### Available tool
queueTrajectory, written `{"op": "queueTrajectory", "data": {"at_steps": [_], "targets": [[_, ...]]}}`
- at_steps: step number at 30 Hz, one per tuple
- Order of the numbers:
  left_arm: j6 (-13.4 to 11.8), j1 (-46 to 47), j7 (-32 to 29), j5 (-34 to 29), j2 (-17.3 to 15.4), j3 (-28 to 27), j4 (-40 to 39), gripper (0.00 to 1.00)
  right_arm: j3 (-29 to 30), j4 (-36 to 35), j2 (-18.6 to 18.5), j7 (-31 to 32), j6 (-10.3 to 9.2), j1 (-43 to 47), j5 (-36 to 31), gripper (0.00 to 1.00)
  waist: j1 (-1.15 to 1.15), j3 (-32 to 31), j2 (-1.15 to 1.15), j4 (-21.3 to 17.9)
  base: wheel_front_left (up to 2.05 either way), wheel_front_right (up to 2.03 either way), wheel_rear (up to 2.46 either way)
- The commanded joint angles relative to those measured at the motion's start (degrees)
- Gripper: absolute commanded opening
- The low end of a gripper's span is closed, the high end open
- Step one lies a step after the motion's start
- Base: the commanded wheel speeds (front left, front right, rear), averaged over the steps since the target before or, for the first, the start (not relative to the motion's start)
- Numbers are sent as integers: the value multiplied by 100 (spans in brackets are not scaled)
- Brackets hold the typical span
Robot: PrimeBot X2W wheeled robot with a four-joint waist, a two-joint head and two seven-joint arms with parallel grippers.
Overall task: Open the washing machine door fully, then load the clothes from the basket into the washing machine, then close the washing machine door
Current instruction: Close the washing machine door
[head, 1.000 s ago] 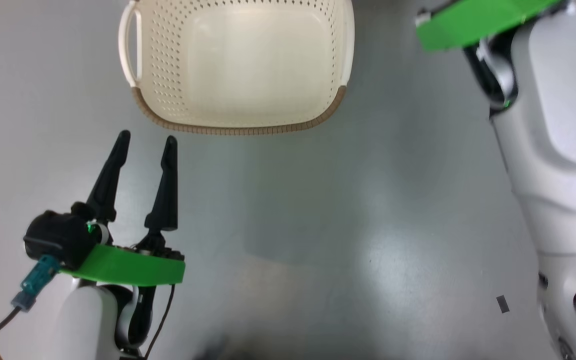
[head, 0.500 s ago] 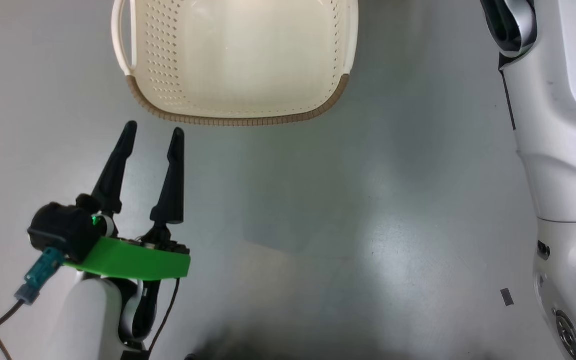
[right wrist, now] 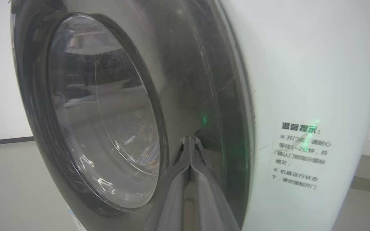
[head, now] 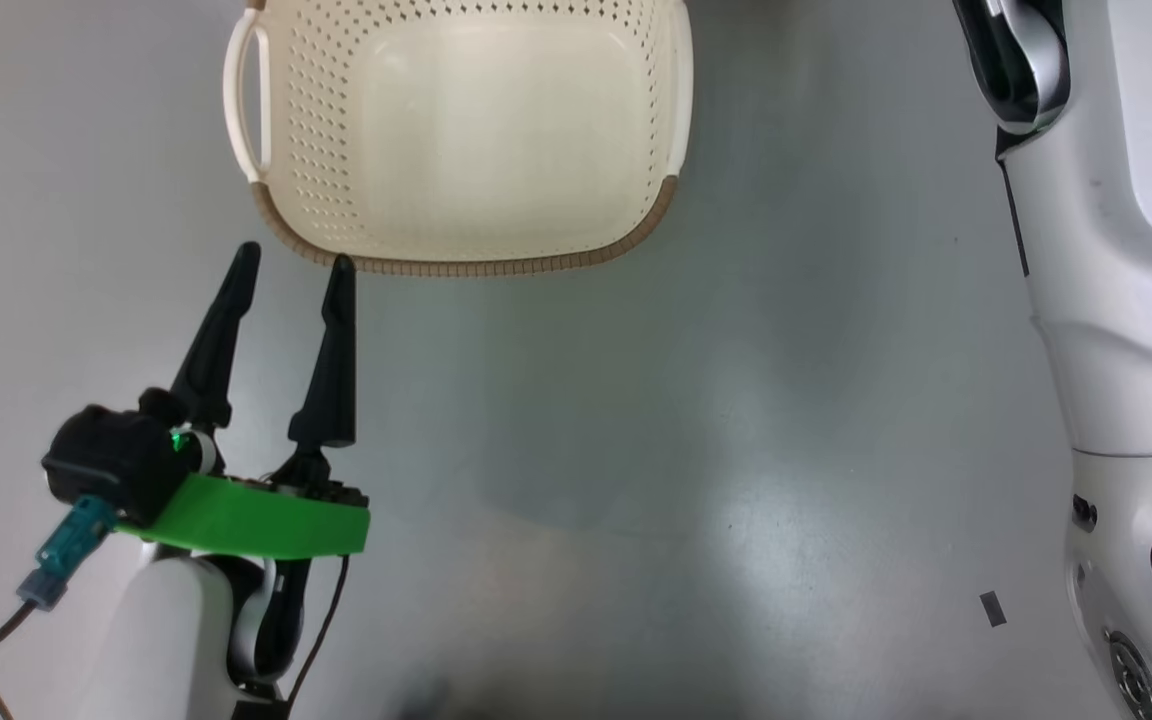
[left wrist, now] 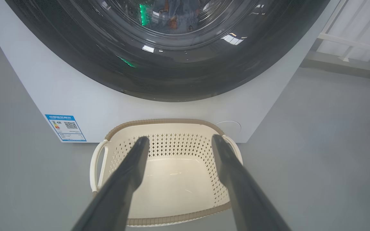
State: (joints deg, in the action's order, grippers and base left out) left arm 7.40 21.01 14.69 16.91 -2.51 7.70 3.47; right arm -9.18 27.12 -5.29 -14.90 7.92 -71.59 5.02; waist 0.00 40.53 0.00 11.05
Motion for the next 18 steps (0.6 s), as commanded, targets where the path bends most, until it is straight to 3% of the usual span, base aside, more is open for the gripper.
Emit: {"op": "queueTrajectory", "data": {"at_steps": [1,18], "targets": [[9,-136,30,9,-176,-225,-97,100,-36,-107,131,-9,-43,182,31,0,0,-89,0,-30,0,0,0],[9,-283,30,-58,-141,-417,-79,100,-546,-121,-47,-9,-43,1417,441,0,0,-745,0,-147,0,0,0]]}}
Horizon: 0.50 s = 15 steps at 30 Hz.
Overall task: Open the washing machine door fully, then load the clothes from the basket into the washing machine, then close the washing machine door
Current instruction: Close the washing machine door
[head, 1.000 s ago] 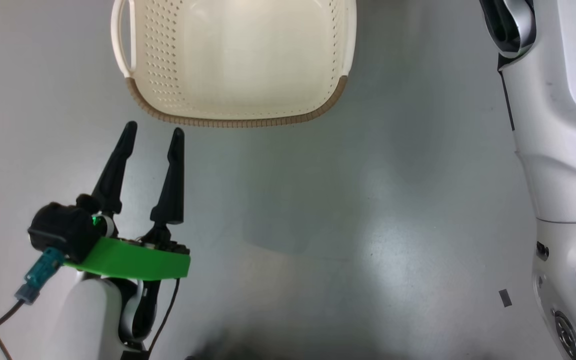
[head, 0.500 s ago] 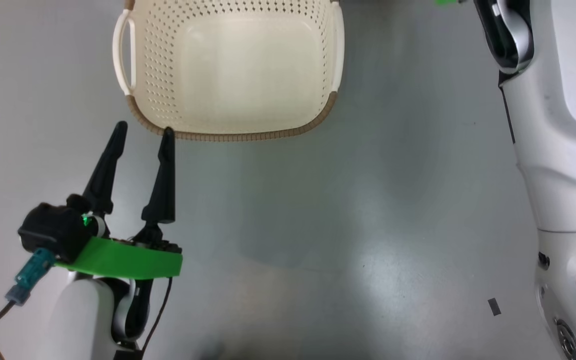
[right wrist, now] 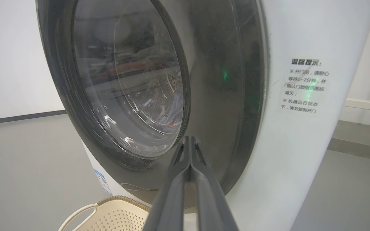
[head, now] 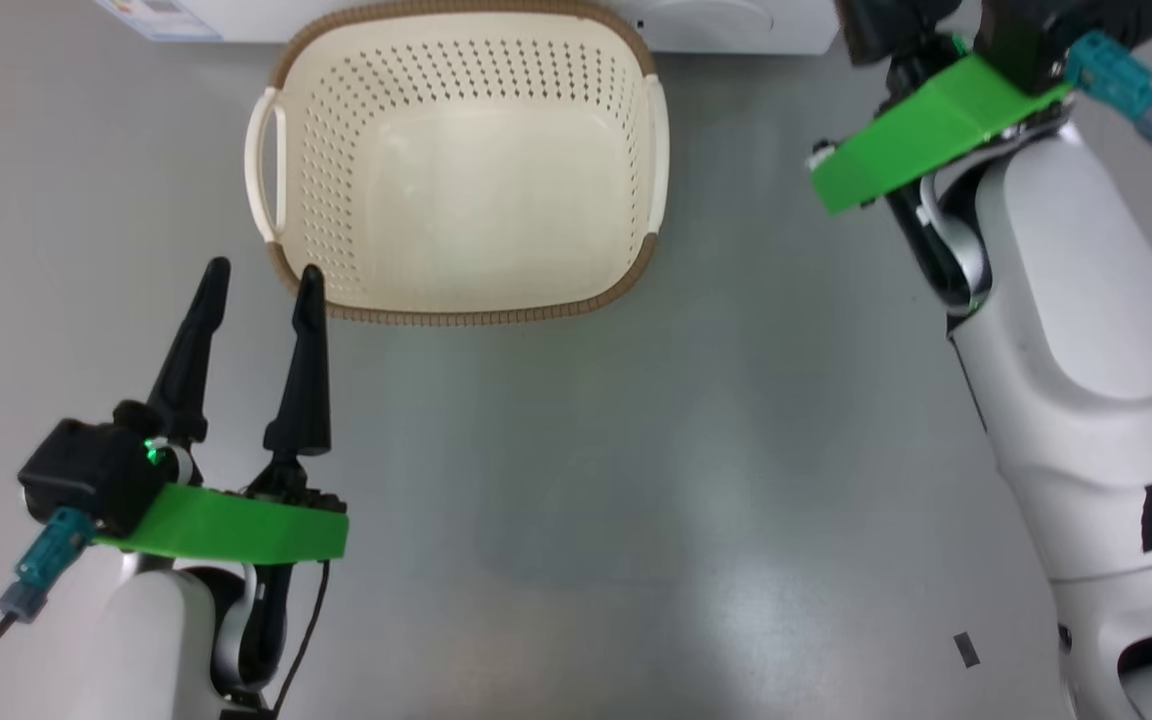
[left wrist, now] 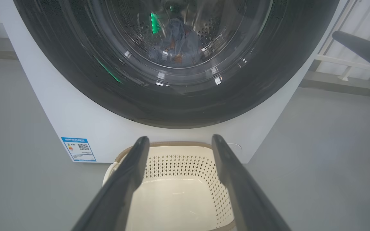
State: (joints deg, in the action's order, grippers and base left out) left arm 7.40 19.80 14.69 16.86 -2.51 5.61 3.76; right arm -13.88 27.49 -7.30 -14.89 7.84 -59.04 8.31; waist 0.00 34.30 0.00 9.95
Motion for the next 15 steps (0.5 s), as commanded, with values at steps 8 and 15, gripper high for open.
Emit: {"op": "queueTrajectory", "data": {"at_steps": [8,15], "targets": [[9,-312,30,-141,-139,-333,-91,100,-78,-239,59,-11,-35,1060,325,0,0,-638,0,-107,0,0,0],[9,-558,30,-210,-185,-425,-77,100,-55,-341,10,-11,-35,1853,415,0,0,-1137,0,-226,0,0,0]]}}
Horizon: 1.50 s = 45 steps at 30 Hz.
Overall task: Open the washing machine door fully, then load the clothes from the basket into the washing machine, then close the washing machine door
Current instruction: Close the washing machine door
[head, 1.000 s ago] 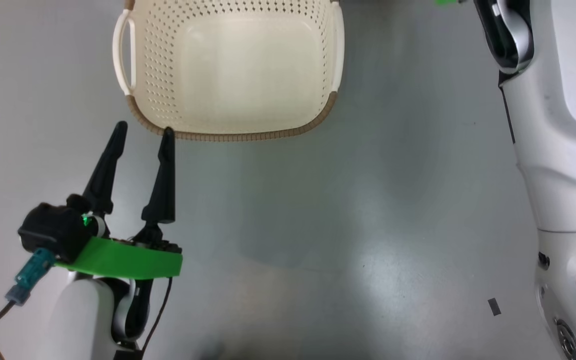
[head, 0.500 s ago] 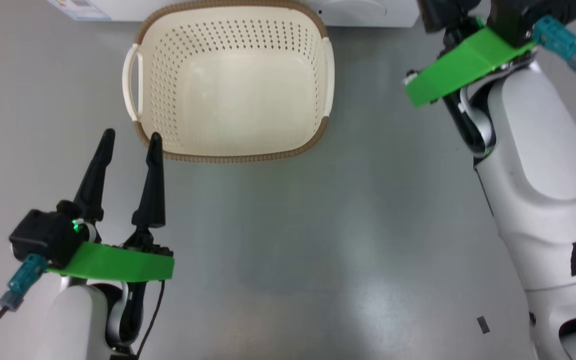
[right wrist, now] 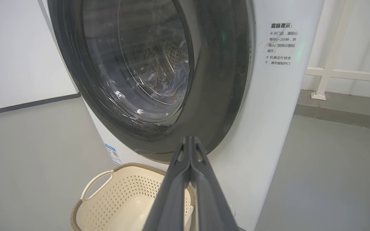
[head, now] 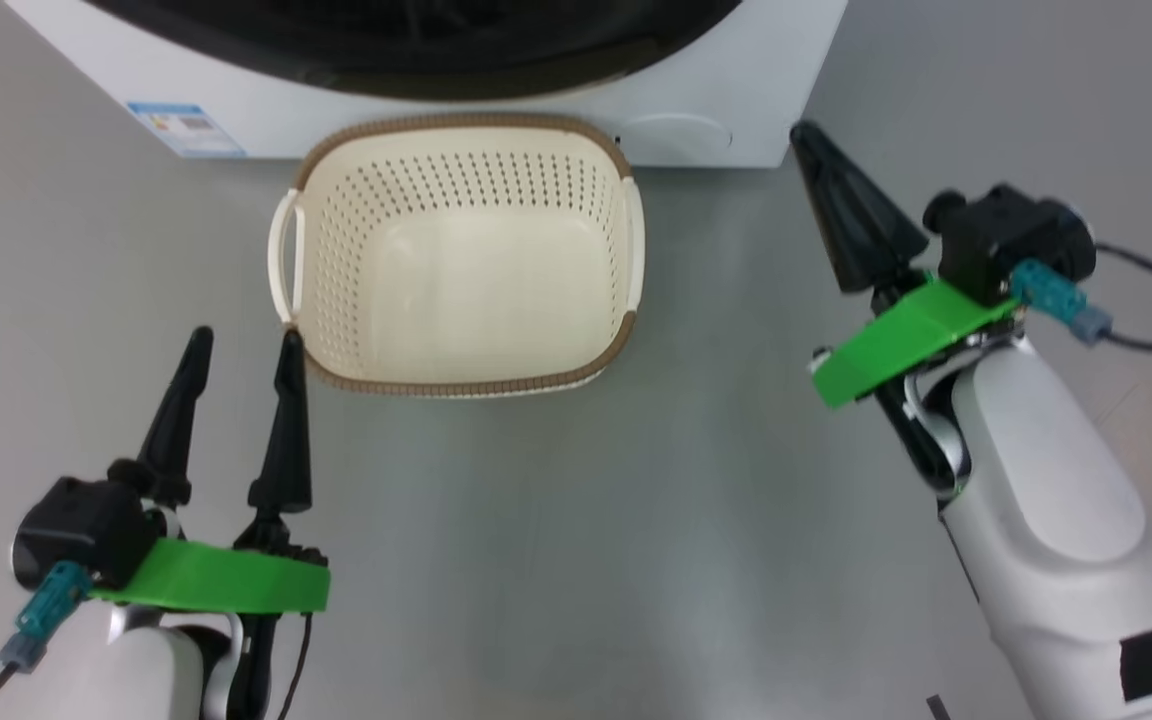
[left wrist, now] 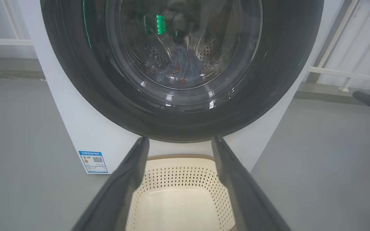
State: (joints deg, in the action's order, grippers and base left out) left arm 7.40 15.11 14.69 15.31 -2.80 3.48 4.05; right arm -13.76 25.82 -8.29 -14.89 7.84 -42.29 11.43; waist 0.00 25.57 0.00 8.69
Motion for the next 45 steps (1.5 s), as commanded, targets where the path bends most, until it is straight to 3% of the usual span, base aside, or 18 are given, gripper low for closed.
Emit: {"op": "queueTrajectory", "data": {"at_steps": [1,8,10,11,13,33,45], "targets": [[9,-128,30,-58,-157,-235,-103,100,-52,-197,113,-11,-35,293,113,0,0,-339,0,-121,0,0,0],[9,-445,30,-99,-144,-451,-115,100,21,-410,173,-11,-35,1111,152,2,0,-844,0,-346,0,0,0],[9,-534,30,-99,-142,-502,-118,100,54,-477,174,-11,-35,1328,78,27,0,-980,0,-416,0,0,0],[9,-579,30,-88,-138,-540,-114,100,79,-507,169,-11,-35,1433,39,45,0,-1046,0,-449,0,0,0],[9,-664,30,-82,-129,-611,-107,100,149,-558,188,-11,-35,1645,36,100,0,-1179,0,-512,0,0,0],[9,-1510,30,-484,-56,-1038,-61,100,921,-1378,320,-11,-35,3504,-230,100,0,-2027,0,-883,0,0,0],[9,-2058,30,-546,-21,-1146,-94,100,1079,-1562,419,-11,-35,4096,-406,100,0,-2417,0,-922,0,0,0]]}}
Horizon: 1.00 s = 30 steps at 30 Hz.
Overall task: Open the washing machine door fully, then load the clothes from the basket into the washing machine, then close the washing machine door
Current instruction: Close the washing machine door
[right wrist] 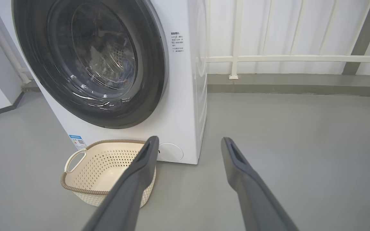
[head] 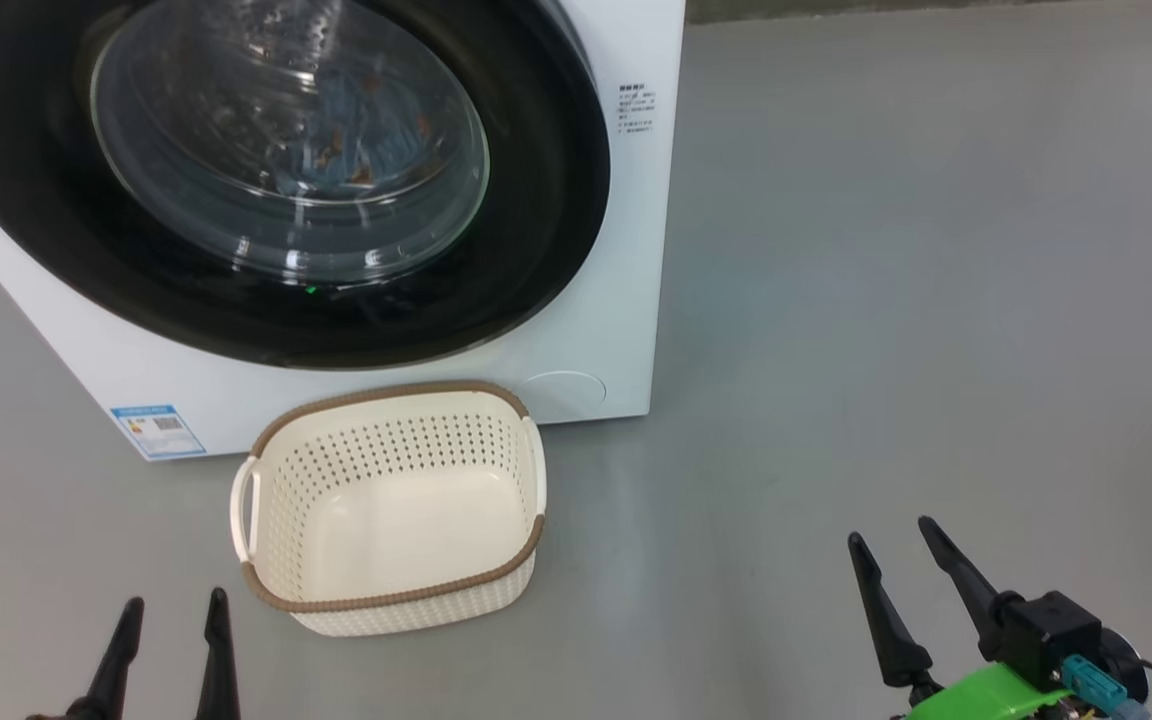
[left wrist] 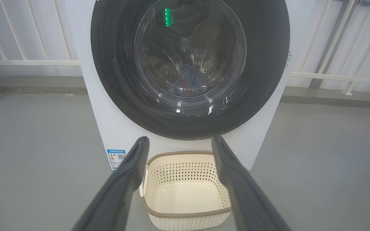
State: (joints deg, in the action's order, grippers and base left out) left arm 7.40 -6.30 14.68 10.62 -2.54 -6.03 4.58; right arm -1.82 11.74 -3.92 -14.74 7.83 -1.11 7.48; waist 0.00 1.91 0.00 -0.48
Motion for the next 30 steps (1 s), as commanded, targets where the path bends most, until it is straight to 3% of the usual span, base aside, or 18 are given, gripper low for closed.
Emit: {"op": "queueTrajectory", "data": {"at_steps": [1,30], "targets": [[9,52,32,-88,-45,-183,-145,100,-98,-165,-14,-26,-34,23,-24,100,0,-81,0,-5,0,0,0],[9,-110,32,-133,-44,-105,-64,100,173,-311,98,-26,-34,238,-175,100,0,-145,0,62,0,0,0]]}}
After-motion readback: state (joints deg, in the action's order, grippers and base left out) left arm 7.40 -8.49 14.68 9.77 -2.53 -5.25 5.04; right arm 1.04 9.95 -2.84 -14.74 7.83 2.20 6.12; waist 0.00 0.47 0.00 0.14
